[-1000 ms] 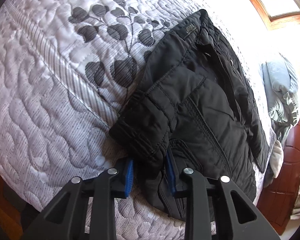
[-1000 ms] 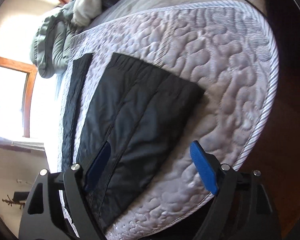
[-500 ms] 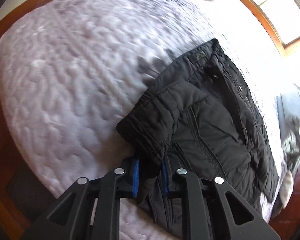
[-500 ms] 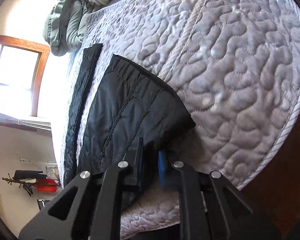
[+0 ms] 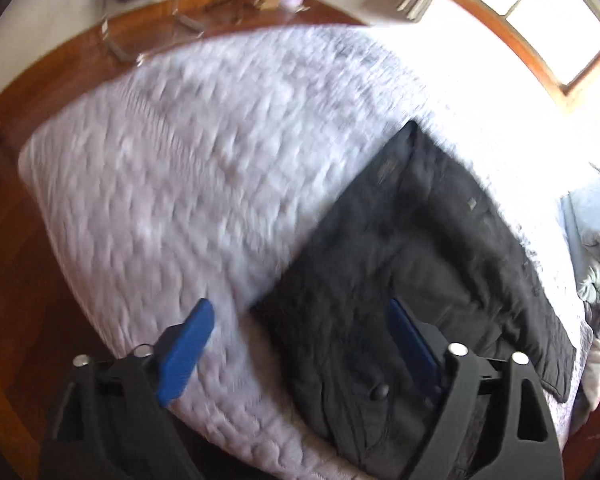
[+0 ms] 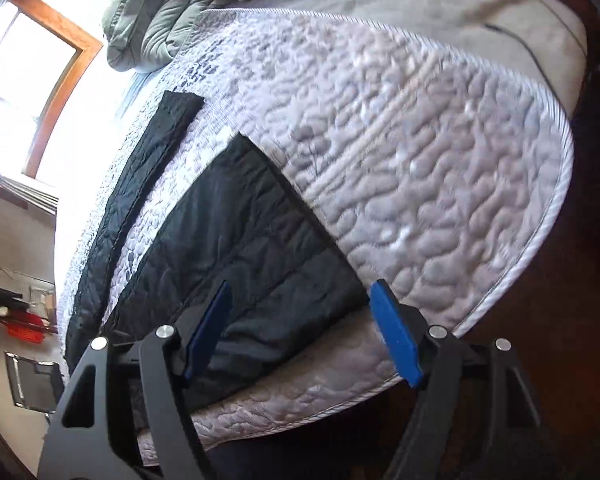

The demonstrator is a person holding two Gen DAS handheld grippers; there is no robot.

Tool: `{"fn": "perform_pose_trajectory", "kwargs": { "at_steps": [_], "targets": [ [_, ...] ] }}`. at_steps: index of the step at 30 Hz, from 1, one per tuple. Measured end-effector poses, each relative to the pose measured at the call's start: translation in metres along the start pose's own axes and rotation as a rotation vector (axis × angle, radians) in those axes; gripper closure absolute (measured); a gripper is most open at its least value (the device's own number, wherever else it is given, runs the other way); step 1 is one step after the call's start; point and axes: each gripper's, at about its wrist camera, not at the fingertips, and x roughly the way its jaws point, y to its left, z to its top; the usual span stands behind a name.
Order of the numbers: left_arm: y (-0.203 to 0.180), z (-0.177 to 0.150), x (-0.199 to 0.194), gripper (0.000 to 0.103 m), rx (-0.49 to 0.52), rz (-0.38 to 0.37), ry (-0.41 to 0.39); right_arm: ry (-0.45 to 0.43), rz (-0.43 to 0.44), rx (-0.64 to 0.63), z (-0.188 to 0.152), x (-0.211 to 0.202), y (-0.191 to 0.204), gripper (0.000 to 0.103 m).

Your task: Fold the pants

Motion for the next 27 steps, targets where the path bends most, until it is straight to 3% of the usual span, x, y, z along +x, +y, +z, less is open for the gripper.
{"fn": "perform_pose_trajectory", "kwargs": {
  "at_steps": [2,3,4,6,10,13,18,20,22,24,26,27],
  "targets": [
    [-0.017,0.038,-0.003,0.009,0.07,-0.039,-0.009,0.008,0.019,-0.062,0.025,-0.002,0.023,0.022],
    [-0.03,0.062,0.001,0.003,0.11,-0.068,-0.001,0.022,0.049,-0.087,0.039,0.003,0.038,0.017],
    [-0.041,0.084,0.007,0.004,0.143,-0.099,0.011,0.041,0.096,-0.107,0.052,0.01,0.053,0.01],
    [-0.074,0.12,0.027,0.004,0.214,-0.13,0.053,0.095,0.16,-0.127,0.081,0.034,0.09,0.01],
    [-0.133,0.173,0.089,0.004,0.309,-0.191,0.167,0.173,0.2,-0.172,0.124,0.091,0.158,0.01],
    [-0.16,0.189,0.134,0.004,0.35,-0.197,0.226,0.203,0.213,-0.213,0.148,0.126,0.201,0.01],
    [-0.158,0.189,0.207,0.005,0.337,-0.171,0.352,0.235,0.229,-0.25,0.192,0.169,0.245,0.01],
    [-0.156,0.186,0.22,0.005,0.337,-0.179,0.376,0.257,0.22,-0.278,0.214,0.189,0.259,0.01],
    [-0.158,0.185,0.219,0.011,0.372,-0.204,0.369,0.266,0.21,-0.308,0.235,0.207,0.271,0.01],
    [-0.16,0.184,0.218,0.036,0.392,-0.202,0.375,0.266,0.19,-0.333,0.253,0.221,0.277,0.01],
    [-0.164,0.185,0.219,0.051,0.405,-0.202,0.388,0.264,0.163,-0.337,0.276,0.24,0.281,0.01],
    [-0.167,0.185,0.219,0.052,0.416,-0.191,0.389,0.26,0.151,-0.339,0.286,0.249,0.283,0.01]
  ]
}}
